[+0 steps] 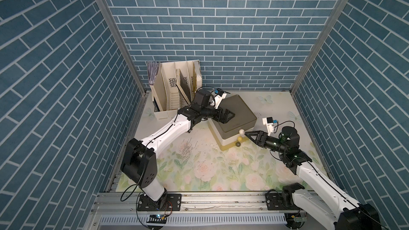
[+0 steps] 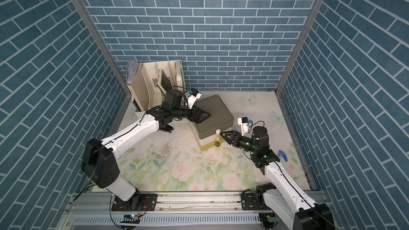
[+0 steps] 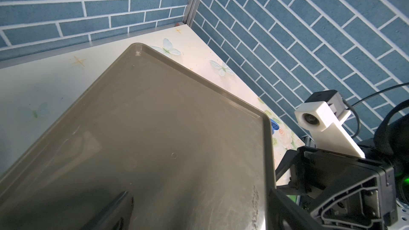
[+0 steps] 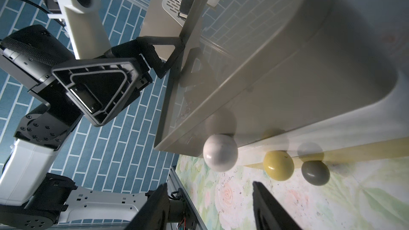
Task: Take the keys out of the drawer
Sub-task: Open the drawer in the storage box.
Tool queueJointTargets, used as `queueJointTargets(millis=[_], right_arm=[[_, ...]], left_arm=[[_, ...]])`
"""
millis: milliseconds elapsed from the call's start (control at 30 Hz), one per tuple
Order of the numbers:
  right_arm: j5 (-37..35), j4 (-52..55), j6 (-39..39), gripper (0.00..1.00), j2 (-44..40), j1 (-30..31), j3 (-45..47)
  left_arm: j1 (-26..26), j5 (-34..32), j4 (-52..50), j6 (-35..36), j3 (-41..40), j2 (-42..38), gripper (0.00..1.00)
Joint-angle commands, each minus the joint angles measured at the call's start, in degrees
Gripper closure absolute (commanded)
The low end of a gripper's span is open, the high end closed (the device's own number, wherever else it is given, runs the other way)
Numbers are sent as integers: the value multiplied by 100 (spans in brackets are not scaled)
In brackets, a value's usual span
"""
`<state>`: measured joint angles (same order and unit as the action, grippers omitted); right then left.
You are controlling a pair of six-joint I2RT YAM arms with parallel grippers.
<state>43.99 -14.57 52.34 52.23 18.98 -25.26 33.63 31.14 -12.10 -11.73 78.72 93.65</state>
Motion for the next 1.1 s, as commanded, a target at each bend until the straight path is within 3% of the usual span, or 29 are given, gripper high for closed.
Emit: queueJointTargets(millis=[0,700,1067], right_arm=[[78,-314,136,38,143,163,-41],[-193,-923,189,46,885,246,-226],[-306,-1161,310,54,1169,281,-392]], left_arm=[[41,-2,-368,-11,-78,66,0],[57,-11,-356,-3,-209,-21,0],[57,-2,-336,6,-257,-17,0]])
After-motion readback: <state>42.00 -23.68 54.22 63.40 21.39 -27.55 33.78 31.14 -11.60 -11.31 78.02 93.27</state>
